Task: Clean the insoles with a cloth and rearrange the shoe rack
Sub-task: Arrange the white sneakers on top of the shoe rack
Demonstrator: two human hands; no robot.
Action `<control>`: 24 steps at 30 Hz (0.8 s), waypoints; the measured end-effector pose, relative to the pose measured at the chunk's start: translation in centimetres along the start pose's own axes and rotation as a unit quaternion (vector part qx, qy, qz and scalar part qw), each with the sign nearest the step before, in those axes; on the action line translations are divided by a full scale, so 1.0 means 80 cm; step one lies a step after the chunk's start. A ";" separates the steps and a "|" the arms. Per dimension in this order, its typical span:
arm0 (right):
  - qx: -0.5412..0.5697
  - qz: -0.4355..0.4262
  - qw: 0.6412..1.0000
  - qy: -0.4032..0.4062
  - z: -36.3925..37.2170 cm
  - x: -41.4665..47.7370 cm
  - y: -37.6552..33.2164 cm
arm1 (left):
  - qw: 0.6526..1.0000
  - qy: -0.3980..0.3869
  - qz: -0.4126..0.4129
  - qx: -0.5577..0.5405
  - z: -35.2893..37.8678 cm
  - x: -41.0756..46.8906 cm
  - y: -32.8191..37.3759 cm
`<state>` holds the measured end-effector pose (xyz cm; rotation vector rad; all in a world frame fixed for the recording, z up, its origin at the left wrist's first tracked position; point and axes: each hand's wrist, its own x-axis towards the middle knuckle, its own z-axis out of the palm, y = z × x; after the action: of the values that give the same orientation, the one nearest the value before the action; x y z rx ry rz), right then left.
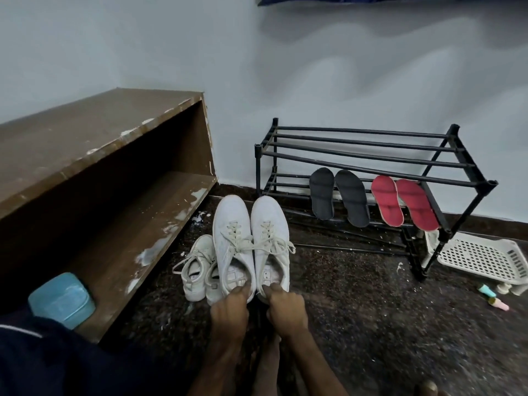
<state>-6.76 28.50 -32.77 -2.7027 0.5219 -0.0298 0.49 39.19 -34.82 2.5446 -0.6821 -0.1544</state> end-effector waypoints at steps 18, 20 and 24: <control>-0.228 -0.095 0.921 0.300 -0.393 0.052 -0.010 | 0.933 0.205 0.228 0.187 -0.313 0.082 0.257; -0.248 -0.100 0.911 0.314 -0.449 0.057 0.016 | 0.922 0.205 0.265 0.193 -0.329 0.110 0.307; -0.229 -0.060 0.920 0.312 -0.506 0.064 0.099 | 0.910 0.172 0.336 0.169 -0.306 0.160 0.388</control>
<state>-8.50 4.95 1.46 -3.1554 0.5931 -0.9376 3.62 20.21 2.02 2.3749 -1.4780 0.6822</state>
